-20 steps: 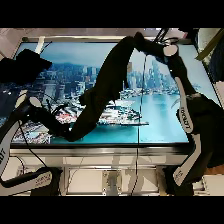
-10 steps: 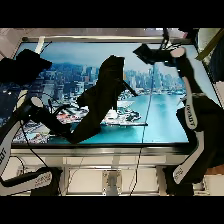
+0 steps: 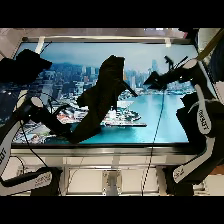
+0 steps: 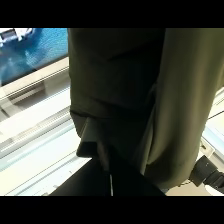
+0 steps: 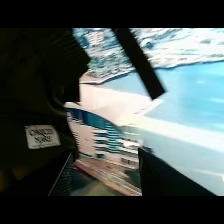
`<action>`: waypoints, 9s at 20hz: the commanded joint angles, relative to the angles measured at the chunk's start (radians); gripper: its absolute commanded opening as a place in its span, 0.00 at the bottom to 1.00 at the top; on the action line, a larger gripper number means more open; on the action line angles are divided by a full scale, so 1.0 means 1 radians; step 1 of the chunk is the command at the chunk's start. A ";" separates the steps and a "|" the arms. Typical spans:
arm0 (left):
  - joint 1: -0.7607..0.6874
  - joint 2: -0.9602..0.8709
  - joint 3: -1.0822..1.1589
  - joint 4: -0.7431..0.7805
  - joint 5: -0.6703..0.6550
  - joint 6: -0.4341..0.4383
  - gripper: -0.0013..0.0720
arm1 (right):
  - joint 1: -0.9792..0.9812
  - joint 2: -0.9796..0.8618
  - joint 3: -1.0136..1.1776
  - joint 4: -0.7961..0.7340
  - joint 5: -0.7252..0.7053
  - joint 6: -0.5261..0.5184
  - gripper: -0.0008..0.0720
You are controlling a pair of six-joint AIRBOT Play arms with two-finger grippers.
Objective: Fold the clothes and pants, and hang the long-sleeved shirts on hangers.
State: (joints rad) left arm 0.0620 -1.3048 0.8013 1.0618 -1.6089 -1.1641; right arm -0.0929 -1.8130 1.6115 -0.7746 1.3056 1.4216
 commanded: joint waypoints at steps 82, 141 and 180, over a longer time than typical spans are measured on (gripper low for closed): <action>0.058 0.414 0.180 -0.171 0.090 -0.027 0.03 | 0.175 0.219 0.249 -0.294 0.291 -0.005 0.18; 0.356 0.628 0.702 0.109 0.217 -0.265 0.03 | 0.243 0.805 0.312 -0.237 0.288 0.126 0.03; 0.096 0.095 0.360 -0.026 0.343 -0.274 0.97 | -0.073 0.119 0.342 -0.508 0.055 0.072 0.76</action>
State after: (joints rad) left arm 0.1547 -1.3487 1.3483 1.0447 -1.2400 -1.4395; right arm -0.0971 -1.7832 1.9602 -1.1881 1.1080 1.6115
